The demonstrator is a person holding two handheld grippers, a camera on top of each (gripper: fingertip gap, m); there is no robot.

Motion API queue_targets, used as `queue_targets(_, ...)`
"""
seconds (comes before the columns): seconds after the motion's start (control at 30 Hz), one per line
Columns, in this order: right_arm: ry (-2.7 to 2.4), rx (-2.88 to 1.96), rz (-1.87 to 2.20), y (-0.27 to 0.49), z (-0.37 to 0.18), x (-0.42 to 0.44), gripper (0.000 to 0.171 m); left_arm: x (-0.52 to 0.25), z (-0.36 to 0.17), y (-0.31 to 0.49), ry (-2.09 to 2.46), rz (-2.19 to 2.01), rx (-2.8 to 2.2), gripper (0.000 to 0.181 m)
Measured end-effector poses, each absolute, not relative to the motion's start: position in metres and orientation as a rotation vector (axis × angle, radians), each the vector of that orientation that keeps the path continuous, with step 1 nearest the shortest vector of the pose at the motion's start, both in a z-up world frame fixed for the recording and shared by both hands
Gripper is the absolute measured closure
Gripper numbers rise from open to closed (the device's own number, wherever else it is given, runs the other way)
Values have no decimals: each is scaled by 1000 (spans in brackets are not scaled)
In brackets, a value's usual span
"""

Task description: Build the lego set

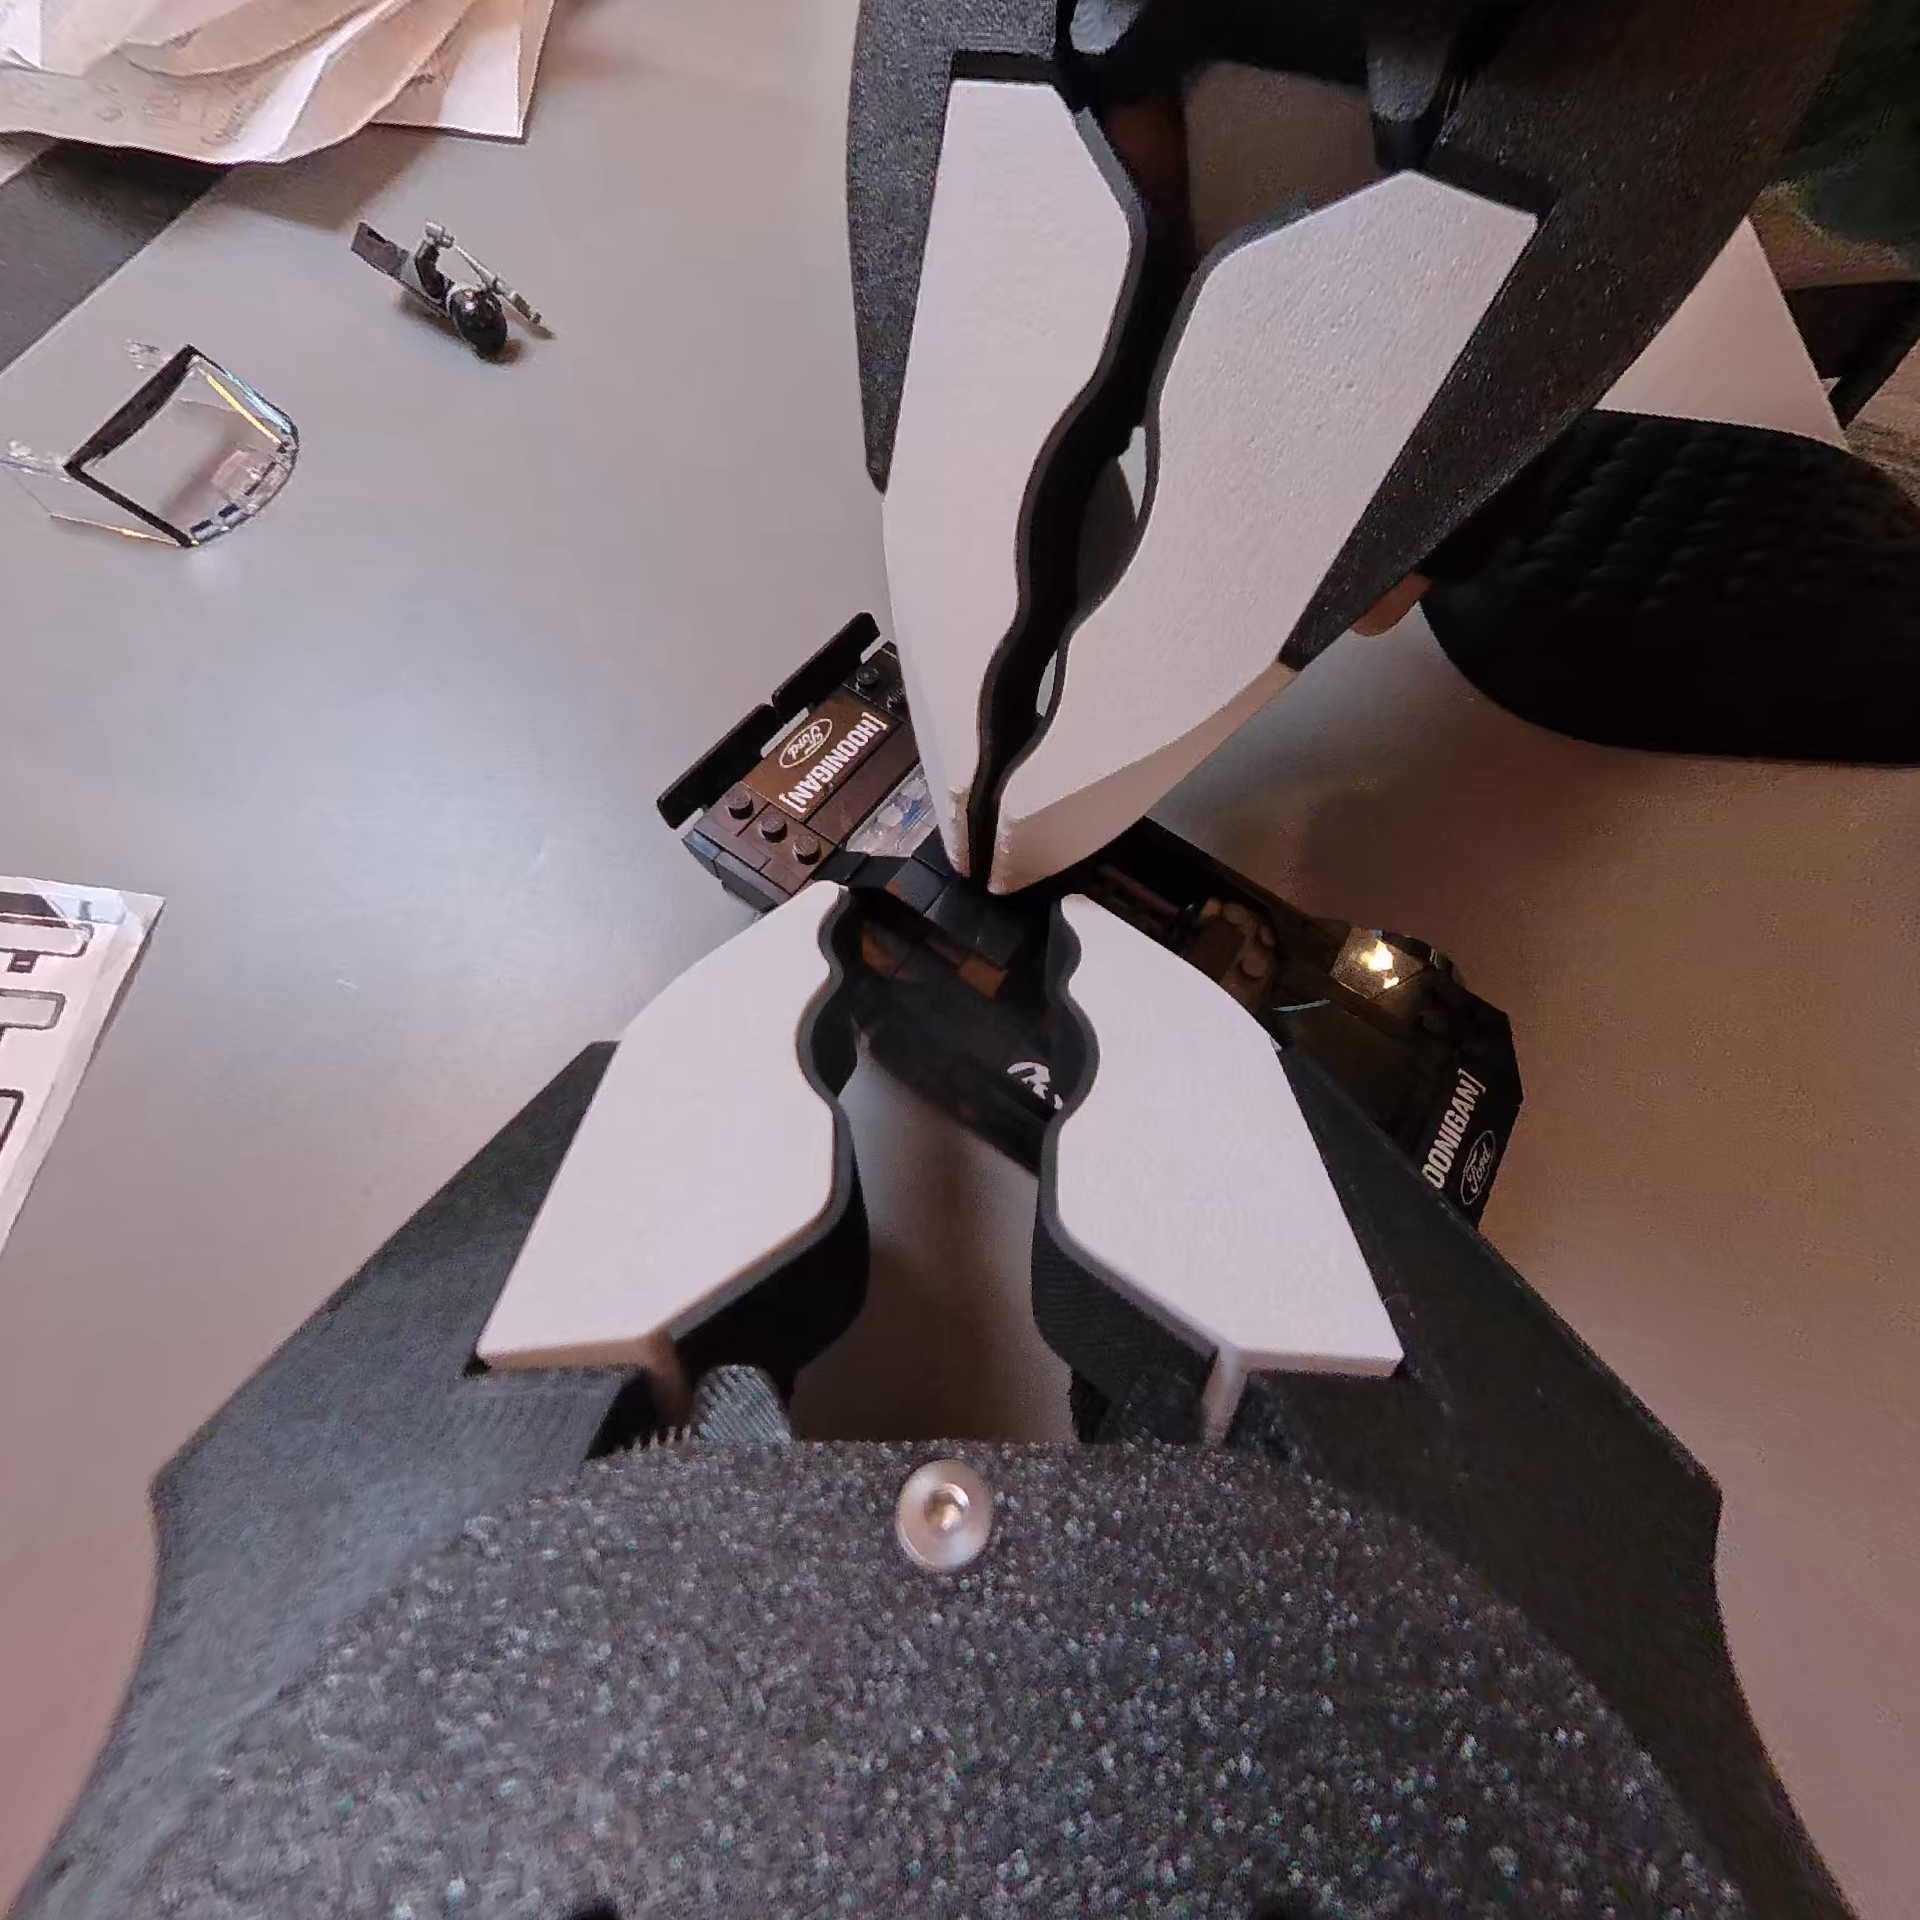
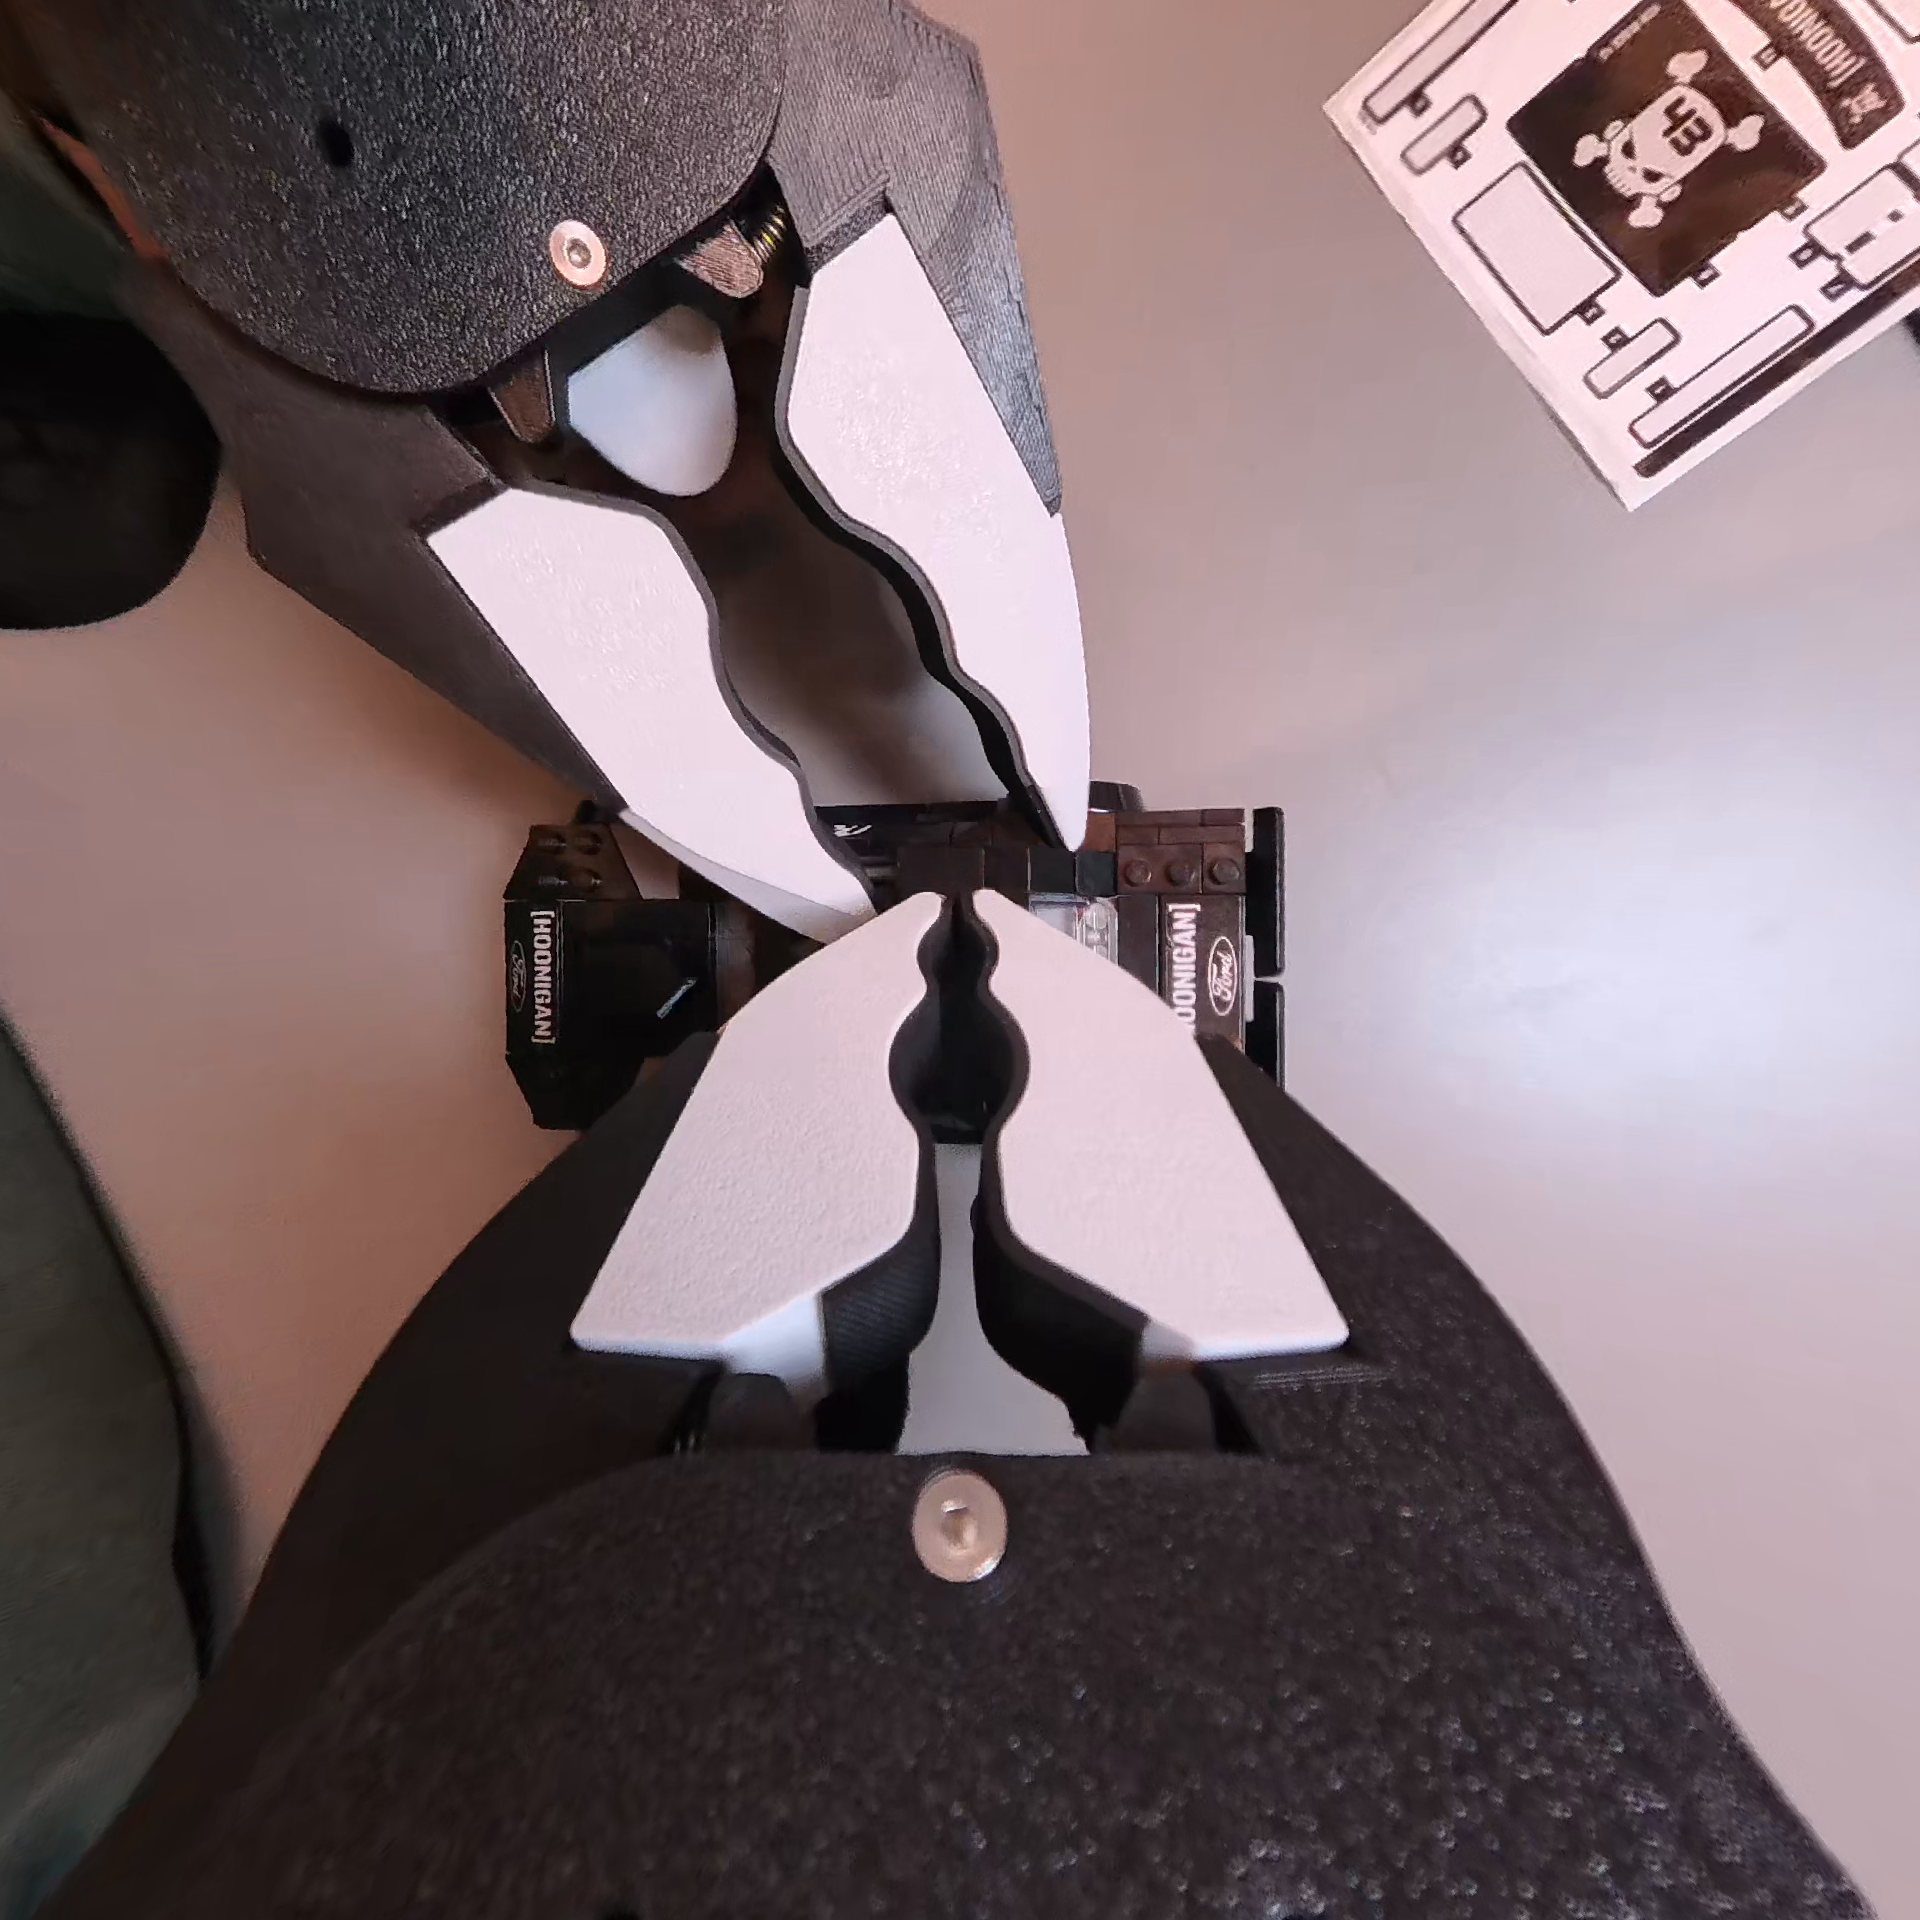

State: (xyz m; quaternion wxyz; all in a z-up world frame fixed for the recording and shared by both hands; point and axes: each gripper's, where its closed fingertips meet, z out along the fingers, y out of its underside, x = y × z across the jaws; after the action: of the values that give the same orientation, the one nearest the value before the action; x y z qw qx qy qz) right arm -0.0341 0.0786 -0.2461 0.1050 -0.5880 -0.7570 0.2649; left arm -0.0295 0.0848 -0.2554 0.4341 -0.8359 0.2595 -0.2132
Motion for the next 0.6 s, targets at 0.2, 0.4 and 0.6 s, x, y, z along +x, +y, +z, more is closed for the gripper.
queue_targets(0.2, -2217, -1738, 798, 77, -246, -36, 171, -30, -255, 85, 643, -535, -2076, 147)
queue_targets(0.4, -2090, -1746, 941, 91, -228, -29, 171, -28, -254, 85, 640, -538, -2072, 145)
queue_targets(0.6, -2126, -1755, 918, 88, -236, -8, 171, -24, -254, 86, 647, -551, -2066, 137)
